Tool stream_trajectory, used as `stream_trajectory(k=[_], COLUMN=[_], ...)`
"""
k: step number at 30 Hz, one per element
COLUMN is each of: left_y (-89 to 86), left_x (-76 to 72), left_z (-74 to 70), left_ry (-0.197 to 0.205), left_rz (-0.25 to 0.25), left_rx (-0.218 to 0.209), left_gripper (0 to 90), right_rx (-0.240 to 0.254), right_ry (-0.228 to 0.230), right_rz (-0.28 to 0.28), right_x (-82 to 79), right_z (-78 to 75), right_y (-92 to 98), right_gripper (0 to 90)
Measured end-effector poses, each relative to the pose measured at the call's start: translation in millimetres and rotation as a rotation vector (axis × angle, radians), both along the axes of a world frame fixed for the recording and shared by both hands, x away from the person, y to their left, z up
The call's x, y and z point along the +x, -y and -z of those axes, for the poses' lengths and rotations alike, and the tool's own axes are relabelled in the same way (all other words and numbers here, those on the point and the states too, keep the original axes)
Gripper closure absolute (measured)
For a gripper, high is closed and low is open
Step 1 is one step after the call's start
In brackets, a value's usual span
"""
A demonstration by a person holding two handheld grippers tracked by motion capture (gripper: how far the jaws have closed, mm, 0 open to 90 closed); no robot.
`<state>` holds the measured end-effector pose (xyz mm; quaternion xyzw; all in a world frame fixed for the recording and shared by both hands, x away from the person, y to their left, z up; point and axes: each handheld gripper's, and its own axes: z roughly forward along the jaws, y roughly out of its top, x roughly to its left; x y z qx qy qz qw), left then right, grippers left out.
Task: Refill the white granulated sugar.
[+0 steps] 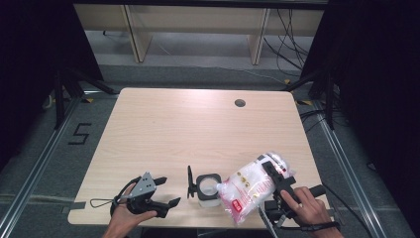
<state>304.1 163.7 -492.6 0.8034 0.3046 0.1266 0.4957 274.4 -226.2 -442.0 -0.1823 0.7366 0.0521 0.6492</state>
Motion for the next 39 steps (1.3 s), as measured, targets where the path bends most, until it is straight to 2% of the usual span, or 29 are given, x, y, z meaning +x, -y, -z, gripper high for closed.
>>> stream_trajectory(k=[2,4,5,6,7,9,11,12,13,14,15,18,21,22,23,24,27,28,29,30,31,33,34,36,37,39], left_y=[-0.3,0.2,0.0,-0.2,-0.4,0.0,0.1,0.2,0.2,0.1,-0.8,-0.1,0.0,0.0,0.0,0.4,0.7,0.0,-0.1,-0.2,0.3,0.1,0.1,0.0,0.2,-0.1], left_x=[0.7,-0.3,-0.2,0.2,0.6,0.1,0.0,0.2,0.0,0.0,1.3,0.2,-0.1,0.1,0.1,0.2,0.3,1.3,1.4,1.4,0.2,0.6,0.7,1.6,0.6,0.7], left_z=[-0.3,-0.1,-0.1,0.1,0.0,0.2,0.1,0.1,-0.1,-0.1,-0.4,-0.1,0.1,0.0,-0.1,0.2,0.5,-0.2,-0.2,-0.1,0.3,0.0,-0.2,0.2,0.3,-0.1], left_ry=[0.01,0.002,0.003,0.002,-0.002,0.003,0.003,0.003,0.004,0.009,0.025,0.003,0.003,0.002,0.002,0.004,0.007,0.022,0.023,0.023,0.011,0.011,0.013,0.024,0.014,0.011], left_rz=[0.009,0.0,0.001,0.004,0.008,0.004,0.0,0.002,0.0,0.002,0.018,0.002,-0.001,-0.001,0.0,0.002,0.004,0.016,0.016,0.016,0.002,0.003,0.008,0.021,0.009,0.003], left_rx=[0.006,0.0,0.0,-0.003,-0.003,-0.006,-0.002,-0.003,0.0,0.003,0.016,0.002,0.001,0.0,0.001,-0.002,-0.001,0.012,0.013,0.013,0.004,0.006,0.008,0.009,0.006,0.007], left_gripper=[15.8,15.8,15.8,15.8,15.8,15.8,15.7,15.8,15.8,15.8,15.8,15.8,15.8,15.8,15.8,15.8,15.8,15.8,15.8,15.8,15.7,15.8,15.8,15.8,15.8,15.8], right_rx=[-0.007,0.014,0.001,-0.022,-0.032,0.015,-0.012,0.012,-0.012,-0.015,-0.007,0.0,0.015,0.001,0.01,-0.01,0.017,0.027,0.013,0.004,-0.033,0.01,-0.017,-0.024,0.003,-0.001], right_ry=[0.003,-0.007,-0.014,-0.041,-0.032,0.0,0.018,-0.002,0.0,-0.001,0.005,0.001,-0.015,-0.017,-0.007,0.008,-0.008,-0.014,-0.001,-0.009,-0.001,0.0,0.008,0.01,0.002,0.006], right_rz=[-0.007,0.003,0.009,0.044,0.029,0.013,-0.007,0.008,-0.004,0.005,-0.01,-0.002,0.016,0.019,0.003,-0.012,-0.002,0.006,-0.002,0.004,0.007,-0.004,-0.013,-0.014,-0.004,-0.007], right_x=[-0.2,-0.5,-0.9,-2.5,-1.7,-1.0,-0.4,-0.8,-0.4,-1.1,-0.2,-0.5,-1.3,-1.5,-0.7,-0.3,-0.8,-1.2,-1.0,-1.2,-1.9,-0.9,-0.7,-0.8,-1.0,-1.0], right_z=[-0.4,2.6,1.6,-0.8,-1.8,2.9,1.1,2.4,-0.5,-1.0,-0.1,0.6,2.6,1.8,2.7,1.3,2.0,2.8,2.2,2.2,-0.8,2.7,0.3,0.0,2.2,1.4], right_y=[-0.8,-0.3,-0.7,-1.5,-1.7,0.2,-0.5,0.3,-0.1,-0.2,0.0,-0.1,0.3,-0.1,0.1,-0.3,0.3,0.6,0.1,-0.1,-1.4,0.1,-0.8,-0.7,0.3,0.1], right_gripper=[40.7,40.7,40.7,40.7,40.7,40.7,40.6,40.6,40.7,40.6,40.7,40.7,40.6,40.6,40.6,40.6,40.6,40.6,40.6,40.6,40.6,40.6,40.6,40.6,40.6,40.6])
